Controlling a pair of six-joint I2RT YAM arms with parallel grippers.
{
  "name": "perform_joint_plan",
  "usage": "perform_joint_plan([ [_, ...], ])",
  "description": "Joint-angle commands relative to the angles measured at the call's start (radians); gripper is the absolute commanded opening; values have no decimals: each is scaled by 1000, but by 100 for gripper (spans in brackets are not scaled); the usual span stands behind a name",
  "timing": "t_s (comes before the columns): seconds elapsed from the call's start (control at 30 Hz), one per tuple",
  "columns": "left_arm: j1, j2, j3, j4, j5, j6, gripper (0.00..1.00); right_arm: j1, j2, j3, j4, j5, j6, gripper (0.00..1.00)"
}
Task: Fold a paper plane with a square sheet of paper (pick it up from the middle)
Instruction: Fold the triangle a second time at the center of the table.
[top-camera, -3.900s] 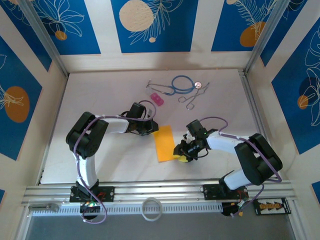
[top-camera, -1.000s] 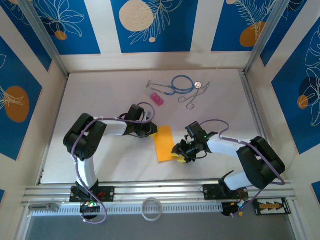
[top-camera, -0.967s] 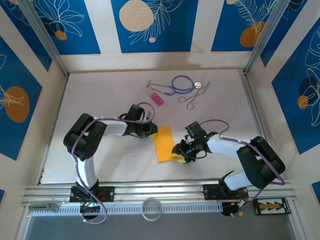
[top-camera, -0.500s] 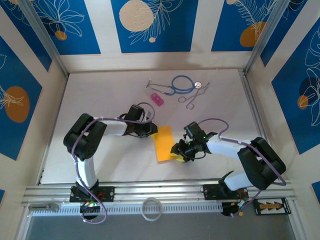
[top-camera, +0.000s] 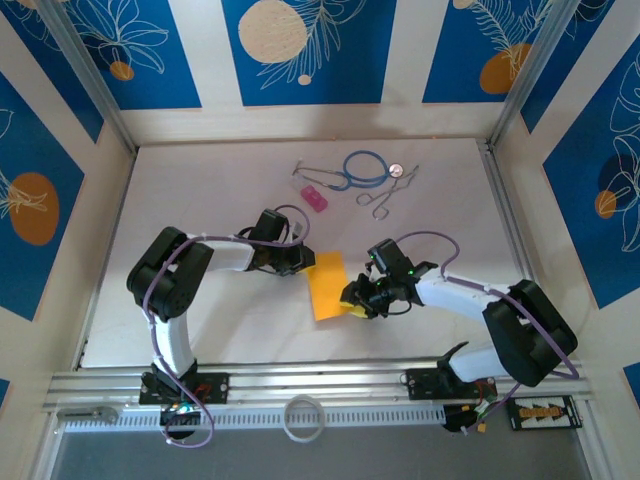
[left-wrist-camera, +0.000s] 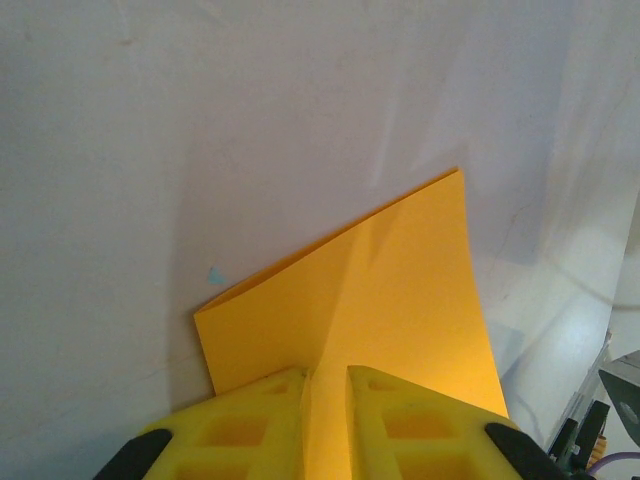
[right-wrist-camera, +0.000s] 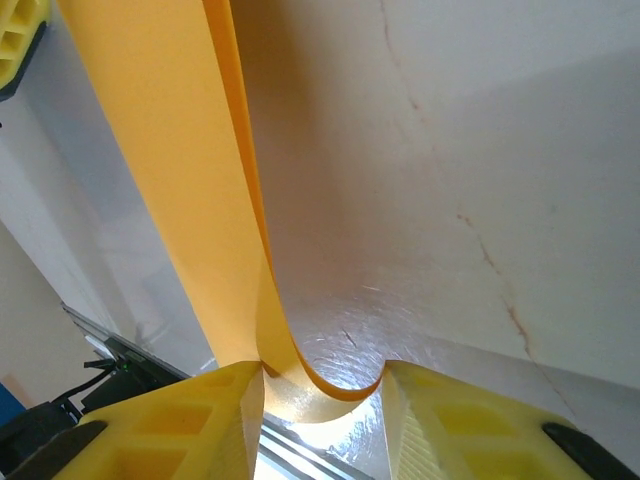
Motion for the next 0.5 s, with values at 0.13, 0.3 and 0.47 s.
perform_joint_plan([
  [0.13, -2, 26, -24, -27, -9, -1, 17, 9, -63, 10, -99, 17, -12, 35],
  [0.3, -3, 27, -22, -23, -5, -4, 17, 9, -66, 12, -77, 9, -12, 35],
  [0.47, -3, 28, -21, -24, -4, -2, 17, 13, -49, 30, -98, 7, -11, 34],
])
